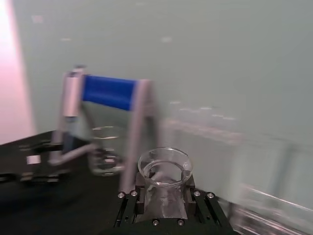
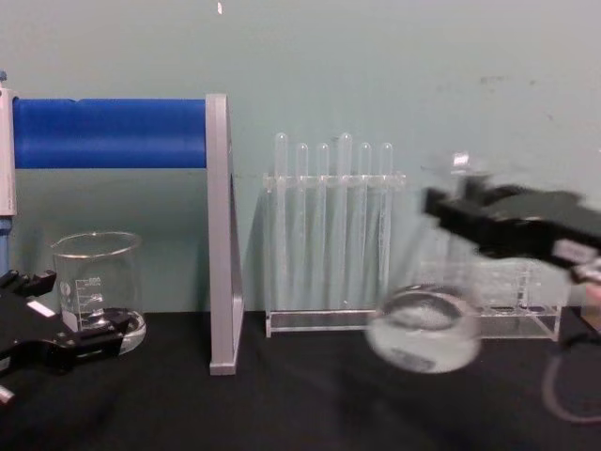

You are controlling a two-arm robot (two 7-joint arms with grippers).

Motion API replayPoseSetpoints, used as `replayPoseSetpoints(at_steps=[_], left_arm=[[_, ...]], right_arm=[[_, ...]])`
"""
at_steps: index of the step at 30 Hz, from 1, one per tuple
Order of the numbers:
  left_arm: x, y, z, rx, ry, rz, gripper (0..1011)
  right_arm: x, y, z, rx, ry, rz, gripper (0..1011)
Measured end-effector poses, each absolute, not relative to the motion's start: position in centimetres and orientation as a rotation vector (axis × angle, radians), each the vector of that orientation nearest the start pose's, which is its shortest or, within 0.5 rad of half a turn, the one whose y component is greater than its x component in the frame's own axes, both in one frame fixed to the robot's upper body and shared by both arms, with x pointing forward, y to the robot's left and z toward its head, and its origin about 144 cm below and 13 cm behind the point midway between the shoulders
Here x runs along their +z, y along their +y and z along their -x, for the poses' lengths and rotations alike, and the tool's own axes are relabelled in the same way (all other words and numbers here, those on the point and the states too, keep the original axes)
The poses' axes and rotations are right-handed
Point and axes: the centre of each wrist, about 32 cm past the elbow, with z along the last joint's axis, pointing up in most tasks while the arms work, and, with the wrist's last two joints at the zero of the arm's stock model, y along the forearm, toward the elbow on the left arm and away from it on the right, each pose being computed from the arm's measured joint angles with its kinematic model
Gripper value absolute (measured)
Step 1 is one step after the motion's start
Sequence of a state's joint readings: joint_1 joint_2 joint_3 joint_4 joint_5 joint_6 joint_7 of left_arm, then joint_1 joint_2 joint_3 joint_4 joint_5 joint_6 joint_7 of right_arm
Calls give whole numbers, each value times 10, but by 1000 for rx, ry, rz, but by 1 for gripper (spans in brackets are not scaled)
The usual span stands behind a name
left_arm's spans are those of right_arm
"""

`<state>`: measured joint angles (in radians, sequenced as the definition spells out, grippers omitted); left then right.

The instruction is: Grasp the erlenmeyer flask with one hand, shake it three times, then place it back.

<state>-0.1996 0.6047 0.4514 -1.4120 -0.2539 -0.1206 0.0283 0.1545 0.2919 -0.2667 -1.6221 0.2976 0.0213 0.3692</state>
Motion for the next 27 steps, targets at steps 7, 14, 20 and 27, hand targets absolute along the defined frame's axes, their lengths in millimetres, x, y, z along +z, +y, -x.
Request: replayPoseSetpoints(at_steps=[7,14,20,27], left_arm=[[1140,310,-489,1248,-285,-304,1001],[1140,310,-489,1248,-285,-304,1001],[1140,310,-489,1248,-285,-304,1001],[1140,310,-489,1248,-285,-304,1001]], right_arm=[[1196,-200,-503,-747,-84,-41,453],[1195,-190,-509,-685,-80,-38,453],[1195,-190,-511,-677,-79,-35,453],[1196,-194,-512,-683,-80,-29,453]])
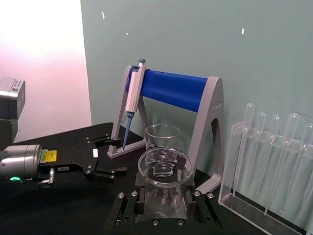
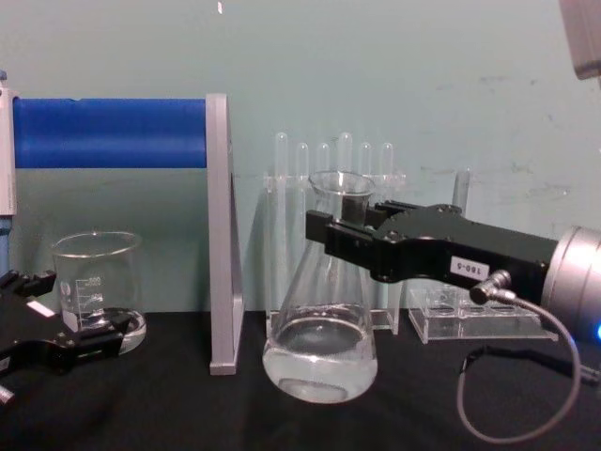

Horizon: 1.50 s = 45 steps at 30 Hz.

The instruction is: Grasp the erlenmeyer flask with one hand, shake it three times, then place it back.

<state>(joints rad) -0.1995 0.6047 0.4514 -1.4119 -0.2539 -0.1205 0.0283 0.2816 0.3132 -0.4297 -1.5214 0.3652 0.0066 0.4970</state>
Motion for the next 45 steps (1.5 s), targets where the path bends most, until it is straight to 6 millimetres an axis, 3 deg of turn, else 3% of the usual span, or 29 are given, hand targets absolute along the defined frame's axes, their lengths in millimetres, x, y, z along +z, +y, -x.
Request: replayPoseSetpoints(at_steps=[45], left_arm=[[1140,310,-489,1248,-285,-304,1001]], right_arm=[[1159,-232,-521,-514,-25,56,453]])
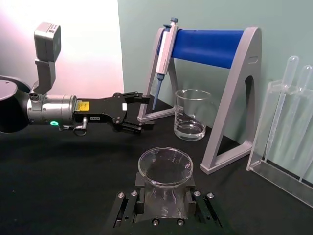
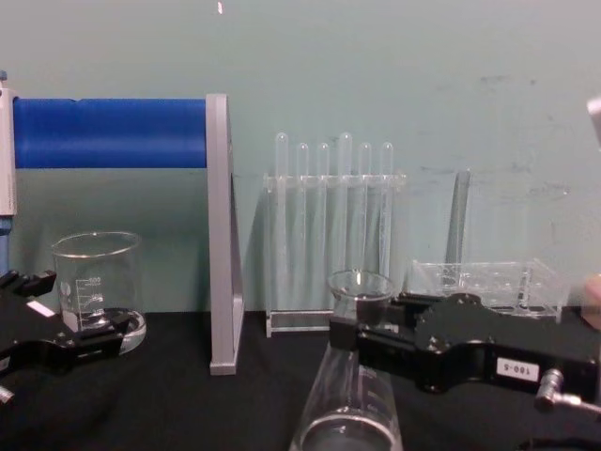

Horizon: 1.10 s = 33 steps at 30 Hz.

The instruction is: Grasp the erlenmeyer flask with one hand, shake it three times, then place it back.

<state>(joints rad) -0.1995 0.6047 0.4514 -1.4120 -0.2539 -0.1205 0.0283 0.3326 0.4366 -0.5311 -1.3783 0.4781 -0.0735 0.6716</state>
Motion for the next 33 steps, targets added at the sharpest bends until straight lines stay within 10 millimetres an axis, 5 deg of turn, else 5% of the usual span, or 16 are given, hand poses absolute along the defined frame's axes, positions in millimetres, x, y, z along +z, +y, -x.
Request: replayPoseSetpoints(at_steps=[33], left_arm=[[1140,310,-489,1248,-285,-304,1001]], right_arm=[[1150,-233,-524,-498,-2,63,453]])
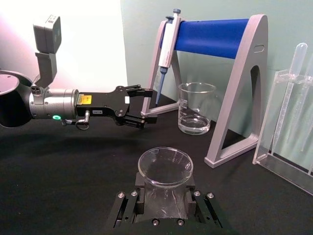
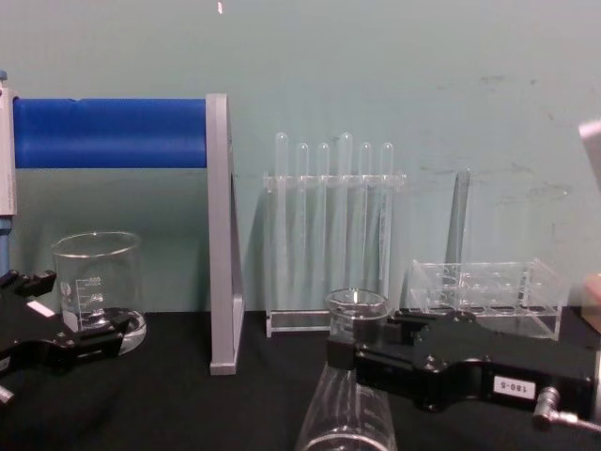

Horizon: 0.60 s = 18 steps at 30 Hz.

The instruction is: Grasp the erlenmeyer flask with one hand, shake it three times, then place it back.

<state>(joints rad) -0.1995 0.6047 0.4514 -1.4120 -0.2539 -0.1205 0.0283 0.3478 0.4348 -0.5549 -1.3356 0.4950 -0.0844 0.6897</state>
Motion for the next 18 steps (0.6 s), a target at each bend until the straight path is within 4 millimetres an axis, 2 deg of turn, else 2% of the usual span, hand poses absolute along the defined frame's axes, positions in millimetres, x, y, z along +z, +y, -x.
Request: replayPoseSetpoints(at_steps=[18], left_arm=[[1140,310,-489,1248,-285,-304,1001]], right_arm=[[1149,-233,-523,-506,8,70,453]])
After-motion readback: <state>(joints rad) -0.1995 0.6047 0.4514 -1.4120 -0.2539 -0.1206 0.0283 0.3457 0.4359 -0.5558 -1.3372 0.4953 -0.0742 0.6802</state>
